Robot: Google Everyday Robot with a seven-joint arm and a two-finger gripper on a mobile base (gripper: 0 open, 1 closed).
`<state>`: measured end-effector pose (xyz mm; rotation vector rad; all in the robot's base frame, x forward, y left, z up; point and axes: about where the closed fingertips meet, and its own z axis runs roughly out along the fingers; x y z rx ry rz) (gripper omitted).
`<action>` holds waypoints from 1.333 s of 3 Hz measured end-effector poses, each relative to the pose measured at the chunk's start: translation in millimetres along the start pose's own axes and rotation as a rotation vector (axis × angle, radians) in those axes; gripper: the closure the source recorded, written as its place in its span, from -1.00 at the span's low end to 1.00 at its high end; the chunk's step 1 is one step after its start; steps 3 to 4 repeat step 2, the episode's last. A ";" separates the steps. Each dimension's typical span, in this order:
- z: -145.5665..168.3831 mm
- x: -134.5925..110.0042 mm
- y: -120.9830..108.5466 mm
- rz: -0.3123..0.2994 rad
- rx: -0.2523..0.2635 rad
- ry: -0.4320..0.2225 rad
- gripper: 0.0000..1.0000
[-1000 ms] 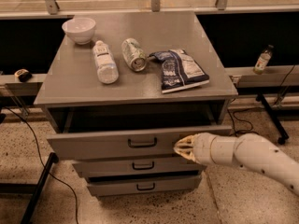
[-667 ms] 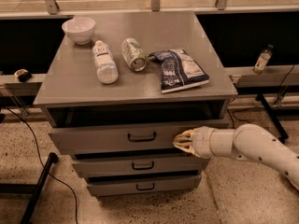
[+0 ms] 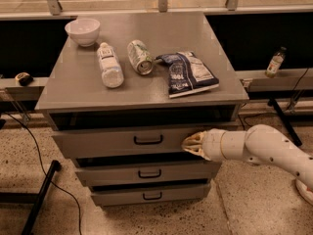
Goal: Close top drawer
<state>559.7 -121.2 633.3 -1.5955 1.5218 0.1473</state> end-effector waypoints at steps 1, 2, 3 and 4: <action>-14.9 -4.0 19.3 -0.008 -0.034 0.014 1.00; -43.7 -14.1 43.0 -0.024 -0.047 0.030 1.00; -43.7 -14.1 43.0 -0.024 -0.047 0.030 1.00; -43.7 -14.1 43.0 -0.024 -0.047 0.030 1.00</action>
Offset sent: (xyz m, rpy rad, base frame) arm -0.0908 -0.0226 0.0237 -0.0697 0.0233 0.0254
